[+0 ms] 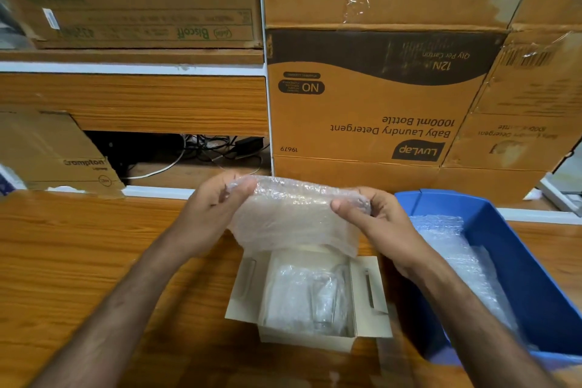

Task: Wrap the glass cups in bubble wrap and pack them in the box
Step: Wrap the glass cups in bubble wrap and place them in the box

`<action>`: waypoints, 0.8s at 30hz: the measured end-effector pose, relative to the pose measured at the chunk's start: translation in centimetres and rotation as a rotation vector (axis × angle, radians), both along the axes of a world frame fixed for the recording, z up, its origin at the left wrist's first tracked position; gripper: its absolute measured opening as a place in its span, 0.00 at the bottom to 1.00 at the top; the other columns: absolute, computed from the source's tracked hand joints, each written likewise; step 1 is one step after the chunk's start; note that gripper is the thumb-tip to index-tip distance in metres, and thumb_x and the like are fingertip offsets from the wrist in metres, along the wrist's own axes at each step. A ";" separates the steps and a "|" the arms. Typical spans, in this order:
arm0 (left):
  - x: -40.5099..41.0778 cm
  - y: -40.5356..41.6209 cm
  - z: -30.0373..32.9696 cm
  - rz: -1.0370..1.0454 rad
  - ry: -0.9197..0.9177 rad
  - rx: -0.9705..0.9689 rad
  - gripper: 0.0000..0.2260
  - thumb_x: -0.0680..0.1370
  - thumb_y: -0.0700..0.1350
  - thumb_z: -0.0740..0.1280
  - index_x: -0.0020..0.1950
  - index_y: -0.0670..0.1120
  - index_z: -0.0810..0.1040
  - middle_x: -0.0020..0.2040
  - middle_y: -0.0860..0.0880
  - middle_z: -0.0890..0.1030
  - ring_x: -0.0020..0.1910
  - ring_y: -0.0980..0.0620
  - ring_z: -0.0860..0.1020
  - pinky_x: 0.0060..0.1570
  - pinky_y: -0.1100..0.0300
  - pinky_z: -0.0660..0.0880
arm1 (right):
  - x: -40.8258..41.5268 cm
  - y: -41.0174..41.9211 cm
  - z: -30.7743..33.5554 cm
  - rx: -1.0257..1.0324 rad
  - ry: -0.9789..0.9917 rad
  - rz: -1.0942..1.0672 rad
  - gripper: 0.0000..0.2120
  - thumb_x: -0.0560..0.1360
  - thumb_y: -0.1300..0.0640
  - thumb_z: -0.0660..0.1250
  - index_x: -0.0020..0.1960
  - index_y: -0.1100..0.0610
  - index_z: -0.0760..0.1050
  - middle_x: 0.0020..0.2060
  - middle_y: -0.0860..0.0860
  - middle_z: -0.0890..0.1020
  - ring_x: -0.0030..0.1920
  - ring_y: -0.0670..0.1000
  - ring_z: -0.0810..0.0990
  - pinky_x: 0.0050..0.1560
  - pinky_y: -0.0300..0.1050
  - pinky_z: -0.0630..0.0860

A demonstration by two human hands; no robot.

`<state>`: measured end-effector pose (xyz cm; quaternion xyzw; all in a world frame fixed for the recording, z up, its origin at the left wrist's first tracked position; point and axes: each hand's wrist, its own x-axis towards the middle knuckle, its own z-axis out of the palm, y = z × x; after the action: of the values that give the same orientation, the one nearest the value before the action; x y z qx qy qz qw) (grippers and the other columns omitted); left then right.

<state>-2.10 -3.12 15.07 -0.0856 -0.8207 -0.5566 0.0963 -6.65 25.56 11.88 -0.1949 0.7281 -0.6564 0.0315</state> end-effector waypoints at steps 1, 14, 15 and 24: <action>-0.2 0.5 0.0 0.007 -0.012 0.097 0.12 0.85 0.52 0.64 0.46 0.50 0.83 0.41 0.43 0.84 0.41 0.46 0.82 0.40 0.53 0.77 | 0.3 -0.3 0.0 -0.065 -0.028 0.018 0.13 0.79 0.54 0.73 0.44 0.63 0.78 0.38 0.52 0.78 0.42 0.48 0.77 0.46 0.38 0.74; 0.9 2.1 -3.8 0.029 -0.396 0.445 0.10 0.79 0.45 0.70 0.60 0.46 0.81 0.54 0.53 0.87 0.55 0.56 0.84 0.53 0.61 0.81 | 0.8 -2.5 -2.7 -0.177 -0.492 0.072 0.51 0.66 0.37 0.82 0.80 0.53 0.63 0.70 0.51 0.79 0.68 0.51 0.80 0.72 0.55 0.73; 0.7 1.6 -3.7 0.026 -0.409 0.473 0.11 0.79 0.45 0.70 0.62 0.47 0.81 0.57 0.53 0.86 0.59 0.56 0.83 0.61 0.57 0.78 | 0.8 -2.0 -3.2 -0.112 -0.490 0.129 0.54 0.64 0.36 0.83 0.81 0.53 0.60 0.72 0.52 0.77 0.70 0.52 0.78 0.75 0.57 0.69; 1.5 -0.3 -3.2 -0.168 -0.404 0.298 0.16 0.79 0.37 0.69 0.67 0.42 0.79 0.62 0.41 0.84 0.62 0.41 0.83 0.59 0.50 0.81 | 1.7 -2.2 -2.2 -0.099 -0.342 0.106 0.14 0.80 0.50 0.70 0.65 0.52 0.80 0.60 0.46 0.85 0.63 0.45 0.82 0.66 0.50 0.74</action>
<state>-0.63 -3.47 11.91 -0.0255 -0.7223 -0.6831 -0.1047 -4.97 23.34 9.71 -0.1200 0.6675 -0.7126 0.1798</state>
